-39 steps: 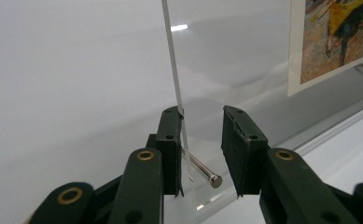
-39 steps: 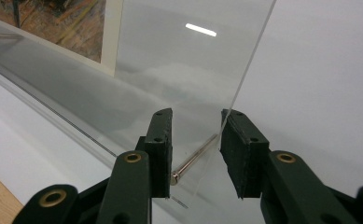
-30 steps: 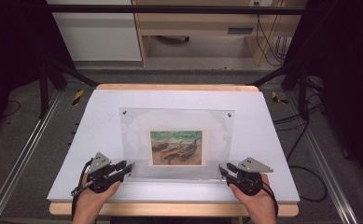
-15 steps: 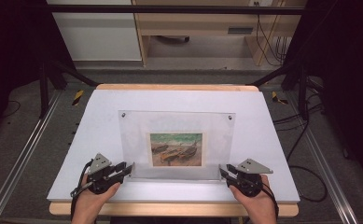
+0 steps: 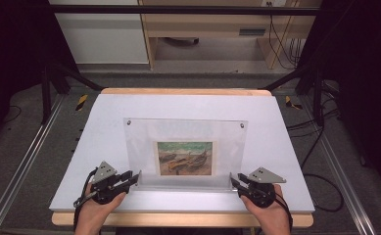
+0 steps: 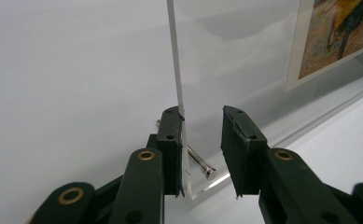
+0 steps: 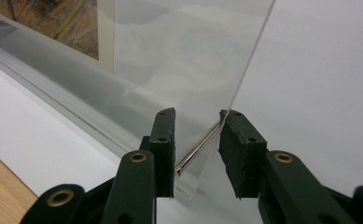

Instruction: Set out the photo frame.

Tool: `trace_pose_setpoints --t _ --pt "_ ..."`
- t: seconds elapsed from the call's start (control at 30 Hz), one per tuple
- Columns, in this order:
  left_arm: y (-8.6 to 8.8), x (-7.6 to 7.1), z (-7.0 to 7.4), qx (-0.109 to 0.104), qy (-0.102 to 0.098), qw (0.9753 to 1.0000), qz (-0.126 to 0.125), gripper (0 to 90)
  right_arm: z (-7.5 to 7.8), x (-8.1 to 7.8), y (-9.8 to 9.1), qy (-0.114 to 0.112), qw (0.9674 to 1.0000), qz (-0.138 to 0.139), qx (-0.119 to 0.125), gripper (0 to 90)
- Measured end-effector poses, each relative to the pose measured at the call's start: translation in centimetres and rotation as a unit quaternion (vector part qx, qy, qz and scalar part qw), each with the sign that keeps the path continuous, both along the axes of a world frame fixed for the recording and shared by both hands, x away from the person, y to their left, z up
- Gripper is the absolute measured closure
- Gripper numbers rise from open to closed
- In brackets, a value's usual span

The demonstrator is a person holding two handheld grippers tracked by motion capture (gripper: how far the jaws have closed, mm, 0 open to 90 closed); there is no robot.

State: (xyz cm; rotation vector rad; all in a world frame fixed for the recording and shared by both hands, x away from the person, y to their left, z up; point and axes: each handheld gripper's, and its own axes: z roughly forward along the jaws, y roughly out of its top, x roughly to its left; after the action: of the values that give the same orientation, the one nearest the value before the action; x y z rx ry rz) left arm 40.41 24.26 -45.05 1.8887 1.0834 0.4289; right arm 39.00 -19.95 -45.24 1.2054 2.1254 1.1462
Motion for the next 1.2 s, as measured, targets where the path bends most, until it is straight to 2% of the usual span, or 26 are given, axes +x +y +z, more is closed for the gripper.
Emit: trace_pose_setpoints --t 0.37,0.7,1.2 --pt "-0.02 -0.02 0.0 0.0 0.002 1.0 0.0 67.8 -0.01 0.0 -0.02 -0.002 1.0 0.002 -0.004 66.6" --pt "-0.23 -0.03 -0.08 0.006 0.008 0.9999 -0.008 64.4 -0.13 -0.27 0.02 0.004 1.0 0.002 -0.004 66.4" --pt "-0.19 -0.38 -0.22 0.014 0.014 0.9997 -0.014 64.7 -0.34 -0.67 0.14 0.006 0.9999 0.002 -0.011 66.5"
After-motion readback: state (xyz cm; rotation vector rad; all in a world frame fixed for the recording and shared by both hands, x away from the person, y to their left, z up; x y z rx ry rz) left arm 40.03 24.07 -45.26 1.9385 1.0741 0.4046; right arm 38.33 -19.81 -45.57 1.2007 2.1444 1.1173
